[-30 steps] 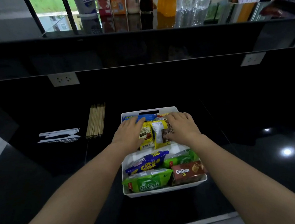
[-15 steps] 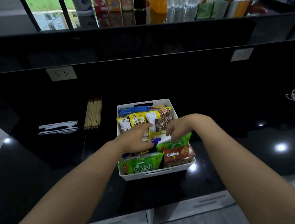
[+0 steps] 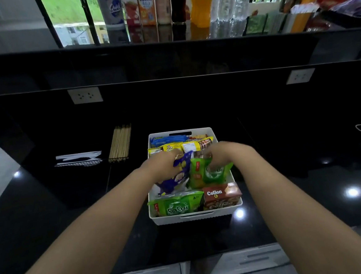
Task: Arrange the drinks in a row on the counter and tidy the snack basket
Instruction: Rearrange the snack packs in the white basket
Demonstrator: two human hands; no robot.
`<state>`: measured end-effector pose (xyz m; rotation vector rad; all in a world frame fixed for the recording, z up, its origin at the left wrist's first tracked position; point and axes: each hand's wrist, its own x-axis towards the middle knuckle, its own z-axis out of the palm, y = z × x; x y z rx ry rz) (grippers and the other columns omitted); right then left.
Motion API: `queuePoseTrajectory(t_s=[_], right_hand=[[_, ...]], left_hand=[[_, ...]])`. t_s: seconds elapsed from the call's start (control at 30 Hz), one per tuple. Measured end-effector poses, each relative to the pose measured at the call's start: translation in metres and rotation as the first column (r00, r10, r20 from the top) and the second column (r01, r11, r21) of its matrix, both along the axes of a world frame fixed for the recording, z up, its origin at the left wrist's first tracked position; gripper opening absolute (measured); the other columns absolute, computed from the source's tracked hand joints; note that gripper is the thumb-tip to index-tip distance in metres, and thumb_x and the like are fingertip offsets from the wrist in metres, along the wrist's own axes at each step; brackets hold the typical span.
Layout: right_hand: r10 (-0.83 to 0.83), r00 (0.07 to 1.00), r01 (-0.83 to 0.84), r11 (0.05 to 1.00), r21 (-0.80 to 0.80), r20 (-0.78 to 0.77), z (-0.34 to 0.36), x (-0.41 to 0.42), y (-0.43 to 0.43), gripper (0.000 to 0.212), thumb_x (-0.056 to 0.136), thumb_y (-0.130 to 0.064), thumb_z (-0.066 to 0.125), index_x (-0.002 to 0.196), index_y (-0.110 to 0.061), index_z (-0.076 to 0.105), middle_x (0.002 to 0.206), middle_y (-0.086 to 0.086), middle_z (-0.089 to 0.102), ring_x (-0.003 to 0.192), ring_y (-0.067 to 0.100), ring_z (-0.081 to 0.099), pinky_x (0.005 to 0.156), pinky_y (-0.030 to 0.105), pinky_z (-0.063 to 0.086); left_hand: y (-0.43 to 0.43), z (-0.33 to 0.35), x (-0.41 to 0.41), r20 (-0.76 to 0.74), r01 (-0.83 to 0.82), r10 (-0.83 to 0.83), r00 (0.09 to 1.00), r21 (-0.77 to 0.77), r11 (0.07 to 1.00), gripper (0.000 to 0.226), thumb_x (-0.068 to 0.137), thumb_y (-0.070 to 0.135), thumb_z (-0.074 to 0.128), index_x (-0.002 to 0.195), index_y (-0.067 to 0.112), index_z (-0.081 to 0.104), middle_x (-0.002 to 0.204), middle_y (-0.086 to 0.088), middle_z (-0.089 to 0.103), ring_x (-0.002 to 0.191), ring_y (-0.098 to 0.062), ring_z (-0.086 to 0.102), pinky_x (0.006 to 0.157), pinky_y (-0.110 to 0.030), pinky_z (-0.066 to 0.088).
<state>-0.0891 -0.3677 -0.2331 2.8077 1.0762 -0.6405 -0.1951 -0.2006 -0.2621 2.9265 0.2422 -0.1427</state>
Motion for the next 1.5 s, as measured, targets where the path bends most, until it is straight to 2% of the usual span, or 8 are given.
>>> queuePoseTrajectory(t_s=[0.23, 0.4, 0.53, 0.63, 0.73, 1.07, 1.23, 1.5], right_hand=[[-0.209, 0.967, 0.18, 0.965, 0.192, 0.144, 0.041, 0.025, 0.014, 0.029, 0.084, -0.04, 0.064, 0.094, -0.015, 0.054, 0.106, 0.011, 0.065, 0.086, 0.027, 0.06, 0.071, 0.03, 0.05], [-0.483, 0.875, 0.473, 0.844, 0.253, -0.025, 0.031, 0.028, 0.013, 0.05, 0.082, -0.037, 0.064, 0.115, -0.004, 0.047, 0.08, 0.015, 0.068, 0.067, 0.028, 0.069, 0.072, 0.043, 0.06], [-0.525, 0.843, 0.538, 0.814, 0.216, -0.121, 0.02, 0.03, 0.015, 0.063, 0.087, -0.027, 0.058, 0.138, -0.012, 0.023, 0.074, 0.017, 0.07, 0.064, 0.029, 0.071, 0.078, 0.048, 0.058], [-0.473, 0.874, 0.486, 0.856, 0.175, -0.112, 0.018, 0.031, 0.015, 0.028, 0.09, -0.023, 0.048, 0.111, -0.006, 0.053, 0.064, 0.015, 0.07, 0.056, 0.027, 0.071, 0.077, 0.045, 0.058], [-0.466, 0.875, 0.477, 0.876, 0.072, -0.129, 0.017, 0.028, 0.017, 0.04, 0.094, -0.03, 0.04, 0.078, -0.004, 0.066, 0.055, 0.012, 0.069, 0.052, 0.022, 0.07, 0.07, 0.032, 0.056], [-0.502, 0.836, 0.525, 0.85, 0.054, -0.22, -0.025, 0.034, 0.015, 0.078, 0.088, -0.071, 0.039, 0.106, 0.003, 0.056, 0.074, 0.006, 0.073, 0.05, 0.023, 0.065, 0.063, 0.032, 0.052], [-0.392, 0.894, 0.429, 0.888, 0.163, -0.215, -0.028, 0.036, 0.008, 0.082, 0.071, -0.079, 0.056, 0.103, -0.004, 0.062, 0.083, 0.001, 0.07, 0.055, 0.018, 0.067, 0.042, 0.021, 0.043], [-0.155, 0.979, 0.142, 0.985, 0.099, 0.133, -0.043, 0.04, 0.012, 0.07, 0.07, -0.048, 0.079, 0.132, -0.031, 0.05, 0.135, 0.004, 0.047, 0.114, 0.025, 0.052, 0.088, 0.038, 0.051]], left_hand=[[0.029, 0.026, 0.013, 0.329, -0.211, 0.253, 0.91, -0.159, 0.965, 0.085, 0.087, 0.028, 0.055, 0.146, 0.045, -0.003, 0.066, 0.0, 0.058, 0.057, -0.024, 0.056, 0.055, -0.035, 0.047], [0.031, 0.026, 0.01, 0.134, -0.242, 0.256, 0.957, -0.115, 0.963, 0.033, 0.091, 0.025, 0.043, 0.12, 0.037, 0.054, 0.108, -0.01, 0.065, 0.068, -0.024, 0.054, 0.06, -0.03, 0.049], [0.021, 0.031, 0.013, -0.015, -0.255, 0.256, 0.967, -0.138, 0.957, 0.027, 0.092, 0.023, 0.042, 0.106, 0.024, 0.065, 0.099, -0.007, 0.069, 0.063, -0.022, 0.062, 0.069, -0.03, 0.057], [0.016, 0.033, 0.016, -0.179, -0.34, 0.304, 0.936, -0.227, 0.913, 0.028, 0.093, 0.026, 0.046, 0.096, 0.008, 0.066, 0.076, -0.011, 0.074, 0.059, -0.025, 0.071, 0.065, -0.034, 0.061], [0.01, 0.033, 0.019, -0.322, -0.419, 0.312, 0.894, -0.352, 0.837, 0.045, 0.097, 0.036, 0.048, 0.084, -0.004, 0.062, 0.073, -0.019, 0.073, 0.065, -0.032, 0.072, 0.067, -0.043, 0.061], [0.018, 0.006, 0.03, -0.445, -0.621, 0.434, 0.783, -0.532, 0.576, 0.072, 0.098, 0.047, 0.043, 0.142, -0.007, 0.025, 0.099, -0.026, 0.07, 0.081, -0.038, 0.07, 0.08, -0.049, 0.057], [0.029, -0.001, 0.032, -0.203, -0.432, 0.399, 0.894, -0.159, 0.888, 0.045, 0.092, 0.051, 0.053, 0.091, 0.007, 0.06, 0.065, -0.001, 0.06, 0.062, -0.02, 0.063, 0.052, -0.024, 0.047], [0.029, -0.021, 0.033, -0.05, 0.033, -0.02, 0.999, 0.282, 0.959, 0.084, 0.081, 0.058, 0.063, 0.149, 0.028, 0.023, 0.153, -0.01, 0.02, 0.142, -0.028, 0.018, 0.112, -0.041, 0.022]])
